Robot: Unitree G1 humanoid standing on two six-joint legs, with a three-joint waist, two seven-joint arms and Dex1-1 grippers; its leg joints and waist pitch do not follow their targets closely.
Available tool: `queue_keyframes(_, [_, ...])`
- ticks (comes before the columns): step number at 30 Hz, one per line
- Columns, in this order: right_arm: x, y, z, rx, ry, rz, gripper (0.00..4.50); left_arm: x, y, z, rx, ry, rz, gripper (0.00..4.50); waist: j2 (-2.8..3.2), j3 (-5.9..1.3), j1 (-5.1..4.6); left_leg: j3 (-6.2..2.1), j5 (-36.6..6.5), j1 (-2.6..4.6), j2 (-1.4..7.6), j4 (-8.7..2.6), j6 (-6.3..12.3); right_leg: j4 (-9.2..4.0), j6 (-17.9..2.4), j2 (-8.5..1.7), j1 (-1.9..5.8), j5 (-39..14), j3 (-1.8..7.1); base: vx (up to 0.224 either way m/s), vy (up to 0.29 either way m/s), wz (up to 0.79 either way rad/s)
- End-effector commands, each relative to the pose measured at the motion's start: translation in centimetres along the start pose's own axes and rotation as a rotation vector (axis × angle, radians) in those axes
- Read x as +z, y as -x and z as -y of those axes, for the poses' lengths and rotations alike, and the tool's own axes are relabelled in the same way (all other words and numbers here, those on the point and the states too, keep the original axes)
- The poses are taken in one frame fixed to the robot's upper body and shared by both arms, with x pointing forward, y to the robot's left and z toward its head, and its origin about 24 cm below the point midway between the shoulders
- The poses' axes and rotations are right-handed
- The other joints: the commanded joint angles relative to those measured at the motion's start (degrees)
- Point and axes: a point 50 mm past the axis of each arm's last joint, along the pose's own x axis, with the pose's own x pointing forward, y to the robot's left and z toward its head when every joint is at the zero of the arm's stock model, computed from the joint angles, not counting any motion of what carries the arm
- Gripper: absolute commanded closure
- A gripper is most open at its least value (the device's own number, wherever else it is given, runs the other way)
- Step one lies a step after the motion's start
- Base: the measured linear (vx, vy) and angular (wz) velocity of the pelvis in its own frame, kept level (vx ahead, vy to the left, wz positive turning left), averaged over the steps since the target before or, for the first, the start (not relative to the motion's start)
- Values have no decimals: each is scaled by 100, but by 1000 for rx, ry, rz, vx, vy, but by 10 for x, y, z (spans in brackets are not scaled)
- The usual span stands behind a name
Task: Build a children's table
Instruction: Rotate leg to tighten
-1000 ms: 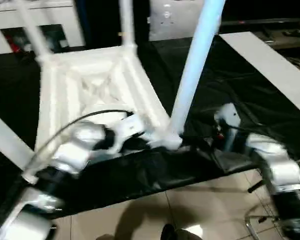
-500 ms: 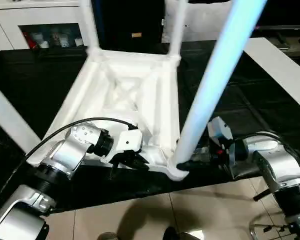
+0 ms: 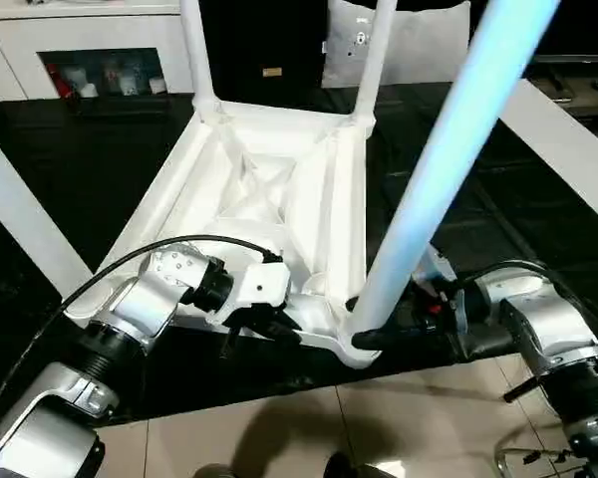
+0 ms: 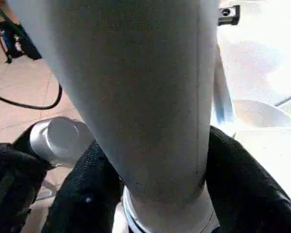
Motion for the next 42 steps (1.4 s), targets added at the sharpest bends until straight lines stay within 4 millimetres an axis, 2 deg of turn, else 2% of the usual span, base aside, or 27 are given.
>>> queue_keyframes(1, [2,2,1,29,-7,3,236,6,-2,-2,-39,-46,-17,450,-36,-501,-62,81,-106,-79,149,-360,601,-392,423,-417,483,-2622,382,0,0,0])
queue_keyframes(7, [2,0,-1,48,-16,9,241,5,-1,-3,-28,-33,-17,450,-37,-489,-60,93,-183,-68,133,-362,562,-429,486,-413,480,-2781,369,0,0,0])
queue_keyframes(9, [3,-2,-3,37,-39,69,241,4,0,-6,27,24,6,450,-9,-481,-58,86,-163,-66,149,-366,562,-418,442,-411,477,-2718,372,0,0,0])
queue_keyframes(11, [4,-4,-4,20,-43,89,241,4,0,-8,59,48,11,450,-18,-488,-56,85,-146,-65,155,-368,549,-418,421,-412,483,-2679,378,0,0,0])
queue_keyframes(13, [3,-8,-4,-37,-66,135,241,6,0,-11,123,97,48,450,-14,-478,-58,90,-162,-61,149,-371,524,-434,412,-423,479,-2746,367,0,0,0])
queue_keyframes(14, [2,-10,-4,-61,-89,150,241,6,0,-12,149,121,66,450,-12,-463,-64,90,-244,-51,125,-371,489,-479,474,-408,477,-2866,343,0,0,0])
queue_keyframes(18, [-4,-21,-5,-160,-124,184,241,9,-5,-12,228,189,96,450,-9,-461,-113,87,-313,-61,132,-372,424,-495,559,-410,485,-2928,320,0,0,0])
queue_keyframes(21, [-6,-29,2,-294,-145,214,241,12,-10,-12,274,221,99,450,-31,-452,-221,74,-429,-89,101,-367,400,-529,666,-387,503,-3020,275,0,0,0])
queue_keyframes(23, [-8,-38,9,-411,-171,229,241,14,-14,-16,342,256,99,450,-34,-434,-374,67,-567,-130,74,-341,420,-592,820,-367,515,-3115,215,0,0,0])
queue_keyframes(25, [-9,-45,13,-479,-188,232,241,15,-17,-20,392,277,96,450,2,-428,-490,45,-636,-116,107,-342,394,-648,873,-370,519,-3157,169,0,0,0])
queue_keyframes(26, [-8,-50,16,-532,-193,235,241,16,-19,-24,427,288,88,450,20,-434,-544,14,-694,-140,144,-346,432,-645,885,-388,561,-3111,165,0,0,0])
queue_keyframes(28, [-7,-59,21,-629,-212,231,244,18,-21,-31,482,301,74,450,14,-417,-618,36,-788,-100,117,-341,445,-673,873,-379,508,-3150,177,0,0,0])
queue_keyframes(29, [-6,-64,23,-671,-222,229,244,19,-21,-33,509,305,66,450,9,-417,-661,49,-809,-103,75,-333,426,-687,882,-370,509,-3238,151,0,0,0])
queue_keyframes(31, [-3,-74,30,-783,-257,237,245,23,-23,-39,561,313,55,450,24,-403,-703,33,-839,-96,86,-337,432,-708,899,-370,500,-3267,143,0,0,0])
queue_keyframes(33, [1,-80,37,-894,-320,258,248,26,-24,-44,599,318,50,450,84,-411,-774,-3,-925,-77,131,-342,402,-707,855,-394,511,-3259,139,0,0,0])
queue_keyframes(36, [4,-88,44,-1031,-432,292,248,30,-26,-50,648,316,32,450,96,-412,-855,-57,-1030,-99,182,-358,376,-660,785,-437,546,-3166,157,0,0,0])
queue_keyframes(37, [7,-91,45,-1047,-448,318,248,32,-27,-51,657,316,32,450,106,-412,-863,-39,-980,-80,166,-361,387,-652,710,-466,512,-3109,200,0,0,0])
queue_keyframes(38, [8,-92,45,-1070,-445,327,248,33,-28,-52,660,315,33,450,100,-416,-857,-38,-945,-77,149,-362,382,-641,667,-469,511,-3071,203,0,0,0])
queue_keyframes(39, [10,-92,45,-1095,-440,335,193,34,-29,-52,663,315,35,450,97,-424,-842,-31,-824,-85,134,-368,398,-605,569,-479,507,-2921,238,0,0,0])
queue_keyframes(40, [11,-91,45,-1123,-435,353,193,36,-31,-53,661,309,36,450,92,-432,-840,-30,-738,-94,129,-369,403,-578,512,-485,508,-2835,255,0,0,0])
queue_keyframes(42, [8,-85,43,-1139,-410,371,172,36,-32,-52,654,300,31,450,92,-467,-802,-27,-425,-113,117,-369,494,-469,226,-489,507,-2426,333,0,0,0])
